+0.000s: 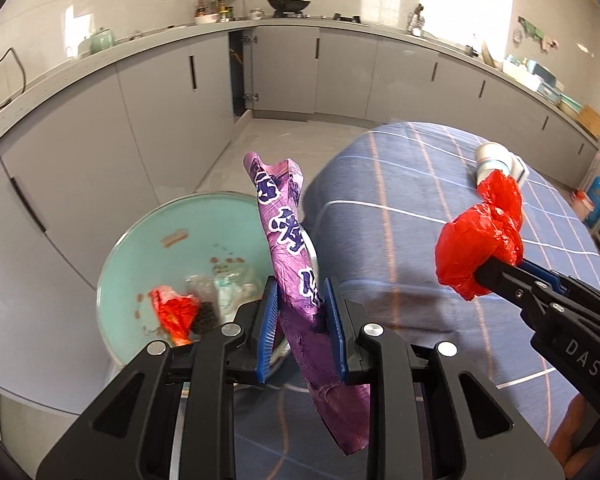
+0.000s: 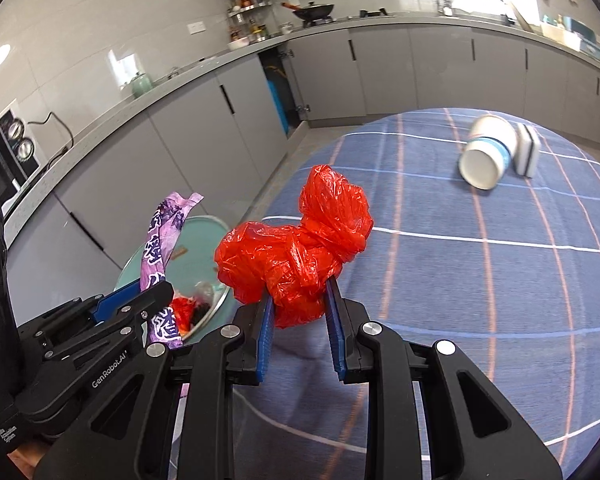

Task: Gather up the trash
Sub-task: 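Carry the purple wrapper and red plastic bag over the teal bucket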

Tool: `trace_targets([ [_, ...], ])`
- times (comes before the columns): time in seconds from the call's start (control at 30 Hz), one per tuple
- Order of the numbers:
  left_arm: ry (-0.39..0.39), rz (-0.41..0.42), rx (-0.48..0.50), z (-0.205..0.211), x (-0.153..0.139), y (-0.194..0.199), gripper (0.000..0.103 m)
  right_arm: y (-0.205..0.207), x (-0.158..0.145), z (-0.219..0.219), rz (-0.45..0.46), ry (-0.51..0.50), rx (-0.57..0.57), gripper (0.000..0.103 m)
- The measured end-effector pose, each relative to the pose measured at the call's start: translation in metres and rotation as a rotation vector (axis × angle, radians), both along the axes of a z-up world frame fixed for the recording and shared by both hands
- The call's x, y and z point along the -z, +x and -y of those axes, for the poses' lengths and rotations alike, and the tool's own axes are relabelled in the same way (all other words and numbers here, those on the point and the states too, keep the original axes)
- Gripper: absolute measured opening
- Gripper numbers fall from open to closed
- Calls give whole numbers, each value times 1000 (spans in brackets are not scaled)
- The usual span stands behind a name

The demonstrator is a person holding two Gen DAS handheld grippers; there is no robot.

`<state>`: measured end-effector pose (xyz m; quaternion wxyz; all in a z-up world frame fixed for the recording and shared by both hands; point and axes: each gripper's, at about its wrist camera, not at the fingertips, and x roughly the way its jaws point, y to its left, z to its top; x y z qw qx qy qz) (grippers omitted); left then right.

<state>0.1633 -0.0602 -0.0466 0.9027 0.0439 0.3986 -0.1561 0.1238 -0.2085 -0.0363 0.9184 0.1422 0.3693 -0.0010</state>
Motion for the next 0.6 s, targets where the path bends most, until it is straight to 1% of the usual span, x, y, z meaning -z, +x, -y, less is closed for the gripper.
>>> trace_targets([
  [0.3,-12,3,-79,-34,-1,5,24,11,-2,-36,0,-9,-73,25],
  [0.6,-19,0,-136,-62,3,10,24,23,0,-67,-12,-10,-137,25],
])
